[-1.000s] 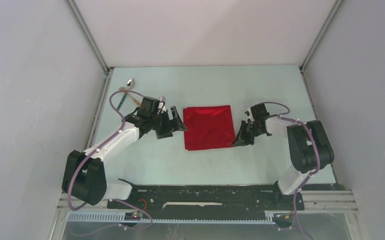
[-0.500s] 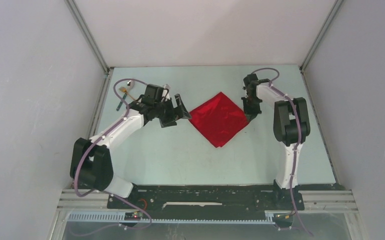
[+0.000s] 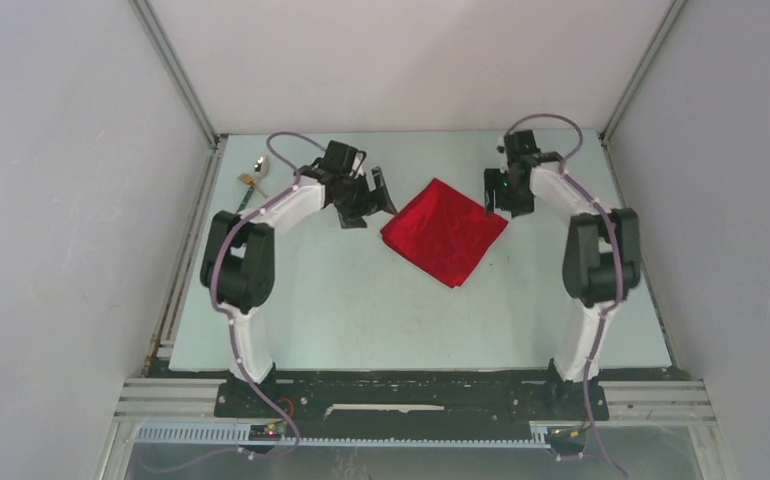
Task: Fold the napkin into a case and place the utensils inside
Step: Rotate the square-folded napkin at the center of the board, then move the square folded napkin to the center of the board.
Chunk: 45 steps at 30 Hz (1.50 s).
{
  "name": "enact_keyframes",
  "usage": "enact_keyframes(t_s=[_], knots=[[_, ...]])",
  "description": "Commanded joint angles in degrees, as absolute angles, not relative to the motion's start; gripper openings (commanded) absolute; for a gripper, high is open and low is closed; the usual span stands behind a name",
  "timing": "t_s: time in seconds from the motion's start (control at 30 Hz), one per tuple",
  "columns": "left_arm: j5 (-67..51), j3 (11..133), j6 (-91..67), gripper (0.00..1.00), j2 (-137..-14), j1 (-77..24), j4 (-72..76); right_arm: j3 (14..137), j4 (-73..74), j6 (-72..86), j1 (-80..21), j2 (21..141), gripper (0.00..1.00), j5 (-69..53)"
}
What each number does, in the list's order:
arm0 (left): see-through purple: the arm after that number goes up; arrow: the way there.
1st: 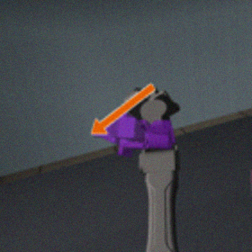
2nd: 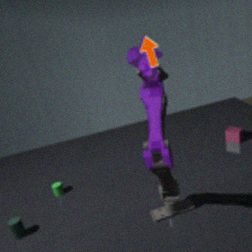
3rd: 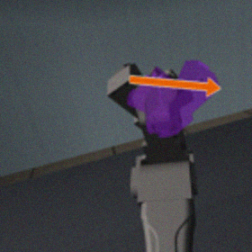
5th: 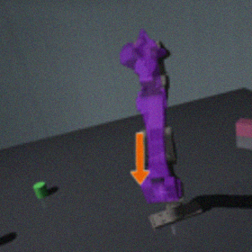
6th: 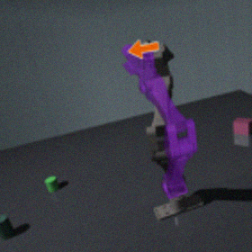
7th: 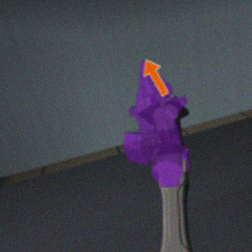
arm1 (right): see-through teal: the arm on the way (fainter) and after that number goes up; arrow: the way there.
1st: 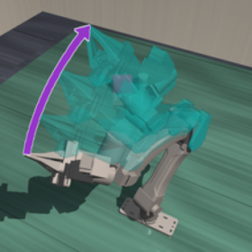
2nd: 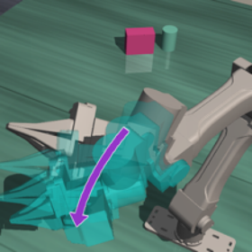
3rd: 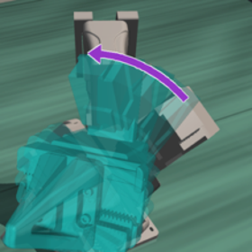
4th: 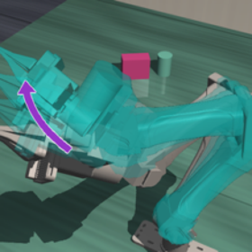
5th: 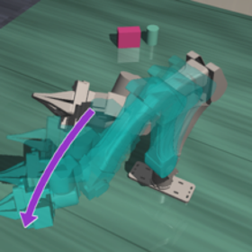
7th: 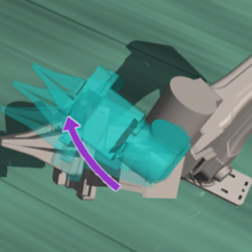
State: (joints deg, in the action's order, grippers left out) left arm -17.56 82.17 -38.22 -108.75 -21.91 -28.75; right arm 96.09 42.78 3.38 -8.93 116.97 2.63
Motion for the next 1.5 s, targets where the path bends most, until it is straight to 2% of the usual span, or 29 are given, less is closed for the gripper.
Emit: enact_keyframes(t_s=[0.0, 0.13, 0.23, 0.33, 0.47, 0.57, 0.7, 0.87, 1.0, 1.13, 1.27, 1.33, 1.43, 1.47], knots=[[-12.7, 94.4, -29.2, 0.96, -116.3, -22.3, -36.4, 75.9, 32.7, 14.7, -8.2, 99.2, 0.73, -17.4], [-17.3, 104.2, -21.4, 0.98, -123.6, -22.3, -40.4, 61.5, 24.7, 19.4, -8.0, 90.0, 0.72, -26.7], [-21.5, 110.7, -19.3, 0.98, -128.8, -22.3, -43.6, 55.5, 22.7, 20.6, -8.0, 85.4, 0.71, -28.7], [-24.6, 111.5, -20.1, 0.98, -131.4, -22.4, -42.8, 51.9, 22.6, 20.2, -7.9, 81.2, 0.7, -28.4], [-26.0, 111.0, -20.9, 0.94, -133.1, -22.5, -42.3, 49.5, 23.1, 19.8, -7.9, 76.9, 0.7, -28.7], [-25.5, 109.4, -21.7, 0.83, -133.0, -22.7, -42.2, 47.6, 22.6, 20.0, -7.9, 75.1, 0.7, -29.1], [-23.1, 104.6, -23.9, 0.68, -130.5, -22.9, -41.2, 45.9, 22.2, 20.1, -7.9, 74.6, 0.7, -29.2], [-24.3, 89.0, -33.3, 0.48, -122.6, -23.0, -30.4, 43.9, 21.2, 20.6, -7.8, 74.6, 0.7, -29.4], [-24.2, 72.6, -42.2, 0.44, -113.8, -23.9, -19.8, 42.8, 21.0, 20.2, -7.8, 74.6, 0.7, -29.2], [-25.6, 59.4, -50.3, 0.44, -104.8, -26.9, -8.9, 42.3, 21.5, 19.7, -7.7, 75.0, 0.7, -27.7], [-21.0, 52.9, -51.3, 0.47, -97.9, -30.0, -8.8, 42.3, 21.6, 21.8, -6.8, 76.0, 0.7, -26.7], [-17.5, 49.7, -51.0, 0.53, -93.5, -30.2, -10.5, 42.4, 21.7, 24.0, -5.6, 76.8, 0.71, -26.2], [-15.0, 46.1, -51.3, 0.74, -88.3, -30.2, -10.9, 42.4, 21.2, 26.1, -3.9, 79.1, 0.73, -27.9], [-15.2, 45.6, -51.5, 0.77, -87.3, -30.2, -10.7, 42.4, 20.8, 26.6, -3.6, 79.9, 0.74, -28.4]])
